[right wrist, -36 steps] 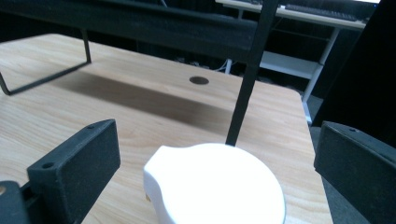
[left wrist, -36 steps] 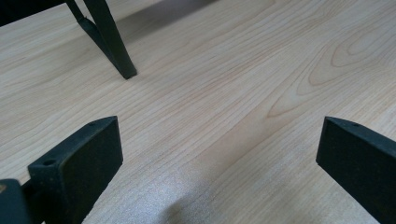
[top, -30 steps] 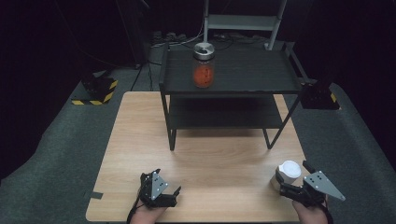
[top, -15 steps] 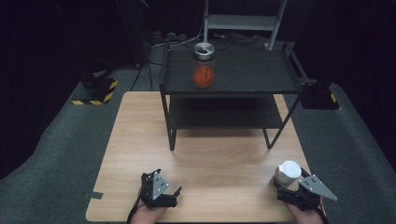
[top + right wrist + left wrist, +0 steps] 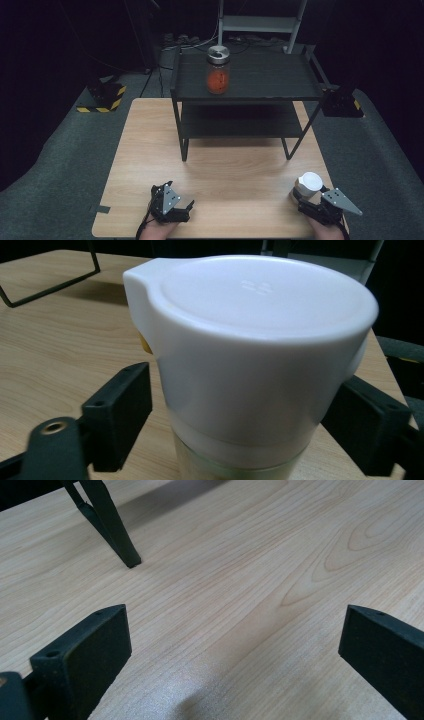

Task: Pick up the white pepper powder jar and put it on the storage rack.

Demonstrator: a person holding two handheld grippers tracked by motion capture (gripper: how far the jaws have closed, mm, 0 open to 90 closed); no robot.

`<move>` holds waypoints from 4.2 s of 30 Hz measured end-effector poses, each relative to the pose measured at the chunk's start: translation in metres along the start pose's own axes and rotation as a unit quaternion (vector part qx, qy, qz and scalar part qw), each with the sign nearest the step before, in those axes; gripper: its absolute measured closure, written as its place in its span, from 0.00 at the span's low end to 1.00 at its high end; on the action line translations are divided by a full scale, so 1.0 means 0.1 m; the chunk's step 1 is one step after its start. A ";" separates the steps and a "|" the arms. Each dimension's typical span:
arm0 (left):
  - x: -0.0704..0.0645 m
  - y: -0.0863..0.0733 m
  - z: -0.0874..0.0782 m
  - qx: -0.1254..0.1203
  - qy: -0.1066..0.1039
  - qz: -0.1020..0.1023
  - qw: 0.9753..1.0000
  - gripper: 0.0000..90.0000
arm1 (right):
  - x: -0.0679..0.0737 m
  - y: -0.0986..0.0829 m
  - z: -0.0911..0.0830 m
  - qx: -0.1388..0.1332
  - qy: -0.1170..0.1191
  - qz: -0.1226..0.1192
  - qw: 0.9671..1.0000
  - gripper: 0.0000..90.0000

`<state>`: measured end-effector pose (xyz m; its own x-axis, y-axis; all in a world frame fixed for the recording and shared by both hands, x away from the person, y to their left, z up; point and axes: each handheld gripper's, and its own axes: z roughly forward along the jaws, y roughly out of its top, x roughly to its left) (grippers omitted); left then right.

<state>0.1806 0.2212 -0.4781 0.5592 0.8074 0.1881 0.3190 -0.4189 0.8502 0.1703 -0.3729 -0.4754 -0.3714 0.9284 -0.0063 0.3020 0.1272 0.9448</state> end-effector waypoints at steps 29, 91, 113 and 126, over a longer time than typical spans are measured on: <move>-0.01 -0.01 -0.01 -0.003 0.000 0.006 1.000 0.01 | -0.07 -0.07 -0.03 -0.030 0.016 0.006 0.999 0.33; 0.06 0.08 0.07 0.016 -0.013 0.017 1.000 0.01 | 0.27 0.92 -0.03 -0.120 0.113 -0.015 0.986 0.33; 0.05 0.08 0.09 0.014 -0.019 0.036 0.999 0.01 | 0.42 1.26 0.11 -0.137 0.118 -0.028 0.983 0.33; 0.06 0.07 0.09 0.011 -0.022 0.034 0.999 0.01 | 0.44 1.52 0.19 -0.147 0.114 -0.033 0.982 0.33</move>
<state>0.1930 0.2195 -0.4749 0.6129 0.7582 0.2225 0.2954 -0.4810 0.8255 0.2164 -0.3059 -0.3379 -0.5782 0.8154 -0.0282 0.0173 0.0468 0.9988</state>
